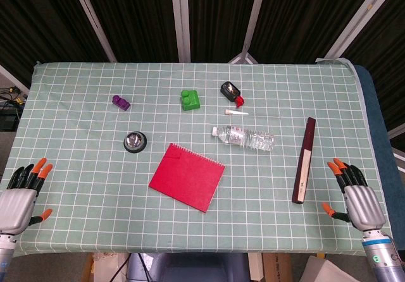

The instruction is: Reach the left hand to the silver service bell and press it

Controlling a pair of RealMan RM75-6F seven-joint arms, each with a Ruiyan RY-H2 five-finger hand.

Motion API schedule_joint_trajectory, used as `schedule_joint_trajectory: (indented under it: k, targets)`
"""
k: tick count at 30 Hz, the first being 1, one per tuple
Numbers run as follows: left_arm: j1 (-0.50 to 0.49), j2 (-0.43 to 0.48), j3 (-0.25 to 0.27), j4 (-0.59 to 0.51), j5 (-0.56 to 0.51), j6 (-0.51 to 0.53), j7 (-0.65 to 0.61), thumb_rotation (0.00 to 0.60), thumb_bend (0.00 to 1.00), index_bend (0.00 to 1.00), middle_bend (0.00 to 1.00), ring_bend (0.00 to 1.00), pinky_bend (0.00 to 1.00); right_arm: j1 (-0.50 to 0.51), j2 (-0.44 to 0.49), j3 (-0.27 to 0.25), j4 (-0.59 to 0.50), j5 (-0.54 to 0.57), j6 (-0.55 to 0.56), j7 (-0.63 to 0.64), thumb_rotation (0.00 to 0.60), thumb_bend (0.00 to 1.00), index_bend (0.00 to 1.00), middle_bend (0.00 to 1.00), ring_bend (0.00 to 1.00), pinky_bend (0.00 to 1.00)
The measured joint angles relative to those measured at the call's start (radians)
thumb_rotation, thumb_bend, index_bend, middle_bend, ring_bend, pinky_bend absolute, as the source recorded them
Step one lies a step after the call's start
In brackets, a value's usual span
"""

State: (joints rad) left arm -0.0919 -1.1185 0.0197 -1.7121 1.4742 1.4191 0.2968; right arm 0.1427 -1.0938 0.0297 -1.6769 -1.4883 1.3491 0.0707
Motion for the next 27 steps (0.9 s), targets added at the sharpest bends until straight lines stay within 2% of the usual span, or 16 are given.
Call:
schedule_joint_trajectory:
  k: [22,27]
  targets:
    - [-0.01,-0.005,0.0,0.004,-0.003,-0.022,0.014,0.6,0.16,0.0,0.0,0.0,0.0,-0.005,0.003,0.0,0.005,0.004,0.005,-0.001,0.6,0.29,0.0,0.0,0.0,0.0]
    - [-0.02,-0.011,-0.007,0.001,-0.004,-0.026,0.035,0.6,0.21,0.0,0.0,0.0,0.0,-0.006,0.006,0.0,0.004,0.003,0.005,0.011,0.6,0.29,0.0,0.0,0.0,0.0]
